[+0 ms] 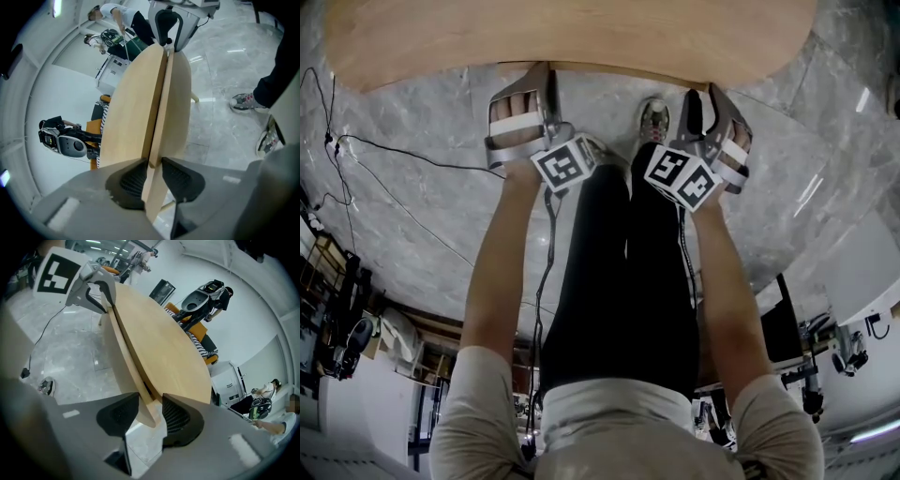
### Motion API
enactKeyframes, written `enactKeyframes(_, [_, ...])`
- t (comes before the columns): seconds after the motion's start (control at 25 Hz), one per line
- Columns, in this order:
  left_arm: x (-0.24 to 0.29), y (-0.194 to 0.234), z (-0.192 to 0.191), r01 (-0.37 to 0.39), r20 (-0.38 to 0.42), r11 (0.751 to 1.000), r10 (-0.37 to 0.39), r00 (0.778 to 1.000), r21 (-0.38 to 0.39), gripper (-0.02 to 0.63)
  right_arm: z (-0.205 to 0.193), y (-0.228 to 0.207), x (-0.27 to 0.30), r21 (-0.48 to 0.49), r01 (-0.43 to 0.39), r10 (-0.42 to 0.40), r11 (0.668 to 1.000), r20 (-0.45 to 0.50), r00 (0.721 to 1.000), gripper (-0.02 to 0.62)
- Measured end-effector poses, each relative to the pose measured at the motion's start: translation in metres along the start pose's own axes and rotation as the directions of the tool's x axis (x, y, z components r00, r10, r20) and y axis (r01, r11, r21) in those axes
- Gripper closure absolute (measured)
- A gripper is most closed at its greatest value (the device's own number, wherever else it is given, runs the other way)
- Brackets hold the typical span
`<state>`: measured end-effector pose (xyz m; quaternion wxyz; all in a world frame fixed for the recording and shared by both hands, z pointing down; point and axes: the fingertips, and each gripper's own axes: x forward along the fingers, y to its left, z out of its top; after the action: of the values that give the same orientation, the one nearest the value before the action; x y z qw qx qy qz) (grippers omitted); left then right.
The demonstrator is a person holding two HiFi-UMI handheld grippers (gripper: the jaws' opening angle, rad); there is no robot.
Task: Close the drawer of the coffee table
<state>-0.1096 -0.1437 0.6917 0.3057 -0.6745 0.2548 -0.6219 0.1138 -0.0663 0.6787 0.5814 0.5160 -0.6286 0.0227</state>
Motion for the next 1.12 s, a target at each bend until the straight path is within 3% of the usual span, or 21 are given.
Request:
enactKeyframes(0.16, [0.000,-0.002,-0.003,-0.021,-0.007,1.000,0.021,1.000,0.013,0.471,0.000,0.002,0.001,-0.014,0.009,-0.009,1.000,-0.002,1.000,0.426])
enactKeyframes(0.52, [0.005,0.003,-0.004,0.013,-0.075,0.986,-0.025,0.997,-0.165,0.474,0.001,-0.002,0.003,0.009,0.037,-0.037,0.999,-0.032,0.999,0.425])
enactKeyframes(0.8, [0.002,0.004,-0.005,-0.011,-0.095,0.979,-0.009,0.995,-0.205,0.480,0.002,-0.001,0.002,0.055,0.066,-0.063,0.996,-0.045,0.997,0.434])
enactKeyframes(1.0, [-0.026,-0.004,-0.002,0.012,-0.078,0.967,-0.032,0.996,-0.253,0.584,0.014,0.010,-0.017,0.076,0.029,-0.028,0.997,-0.007,1.000,0.514])
enactKeyframes(1.12, [-0.059,-0.003,0.007,0.059,-0.030,0.929,-0.075,0.997,-0.366,0.584,0.034,0.003,-0.043,0.091,0.008,-0.013,0.996,0.053,0.998,0.574])
